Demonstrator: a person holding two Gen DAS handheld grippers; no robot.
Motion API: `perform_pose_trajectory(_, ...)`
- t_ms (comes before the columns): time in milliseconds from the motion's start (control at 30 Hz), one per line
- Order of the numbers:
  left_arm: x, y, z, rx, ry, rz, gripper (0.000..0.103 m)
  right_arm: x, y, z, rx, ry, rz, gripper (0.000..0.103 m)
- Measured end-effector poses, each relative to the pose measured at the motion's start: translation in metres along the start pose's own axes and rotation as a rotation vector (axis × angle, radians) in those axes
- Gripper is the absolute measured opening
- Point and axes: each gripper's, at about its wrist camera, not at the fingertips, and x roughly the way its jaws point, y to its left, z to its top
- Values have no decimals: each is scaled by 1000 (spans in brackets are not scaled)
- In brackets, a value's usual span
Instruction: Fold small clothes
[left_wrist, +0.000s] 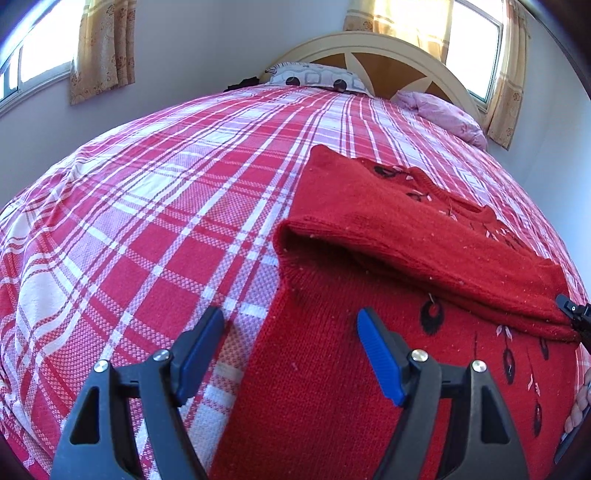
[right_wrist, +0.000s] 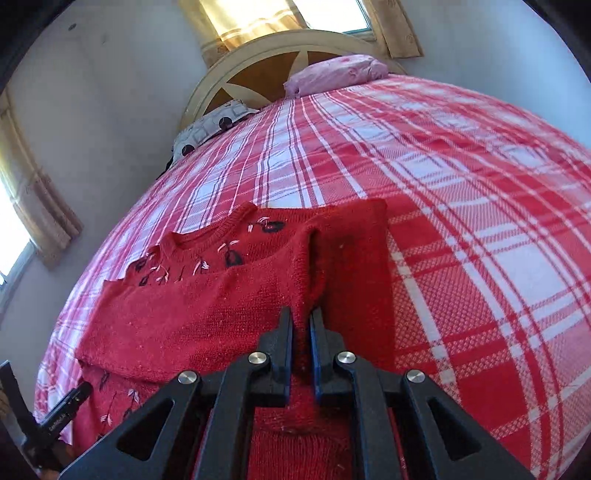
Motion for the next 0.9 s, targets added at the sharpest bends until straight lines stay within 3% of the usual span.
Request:
perform_pose_trajectory(133, 0, -1, 0, 1, 2, -2, 79, -7, 3, -5, 7, 7, 3, 8)
perform_pose_trajectory(333, 1, -2, 0, 5, 1, -4, 80, -37, 35, 4, -178, -114, -153, 7)
perform_pose_trajectory(433, 0, -3, -1, 7, 1, -1, 80, -14, 21, 1, -174, -16, -240, 7)
perform_pose_trajectory(500, 0, -2, -1, 3, -1, -2, 80, 0, 8, -4, -141, 34, -215, 8)
perform_pose_trajectory(567, -4, -3, -2, 11, -5, 9, 80, -10, 3, 0, -99, 3, -165, 8)
perform_pose_trajectory(700, -19, -3, 1, 16, -40, 64, 80, -9, 0, -2, -89, 2, -144, 9)
perform_pose_trajectory(900, -39, -20, 49, 31, -136, -44, 80, -9, 9, -2, -120, -2, -165, 9)
